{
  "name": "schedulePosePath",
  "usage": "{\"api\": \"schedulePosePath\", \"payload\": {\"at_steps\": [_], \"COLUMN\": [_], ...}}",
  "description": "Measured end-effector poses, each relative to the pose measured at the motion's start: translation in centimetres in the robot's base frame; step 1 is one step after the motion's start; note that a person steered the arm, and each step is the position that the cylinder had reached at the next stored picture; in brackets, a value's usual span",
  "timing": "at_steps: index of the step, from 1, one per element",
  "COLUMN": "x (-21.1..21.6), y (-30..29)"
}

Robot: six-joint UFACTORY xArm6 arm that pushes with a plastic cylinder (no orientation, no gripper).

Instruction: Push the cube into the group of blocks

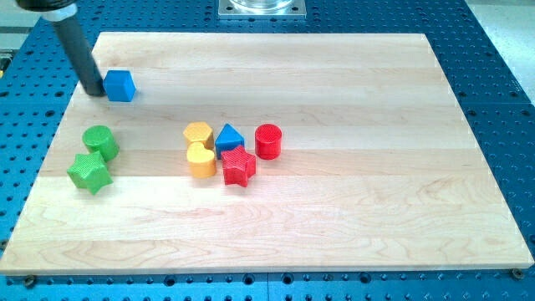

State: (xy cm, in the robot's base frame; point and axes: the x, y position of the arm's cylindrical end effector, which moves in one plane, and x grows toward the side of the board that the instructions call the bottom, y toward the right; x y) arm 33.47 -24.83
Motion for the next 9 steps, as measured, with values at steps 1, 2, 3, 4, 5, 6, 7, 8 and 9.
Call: {"api": "schedulePosePath", "payload": {"at_steps": [1, 2, 3, 4, 5, 6, 7, 8, 9], "x": [0.3, 0.5, 0.5, -0.6, 2.1, 2.2, 0.4, 1.6, 3.3], "y": [6.5, 12.0, 10.2, 11.5, 13.8, 15.4, 16.1, 18.0, 18.1]}}
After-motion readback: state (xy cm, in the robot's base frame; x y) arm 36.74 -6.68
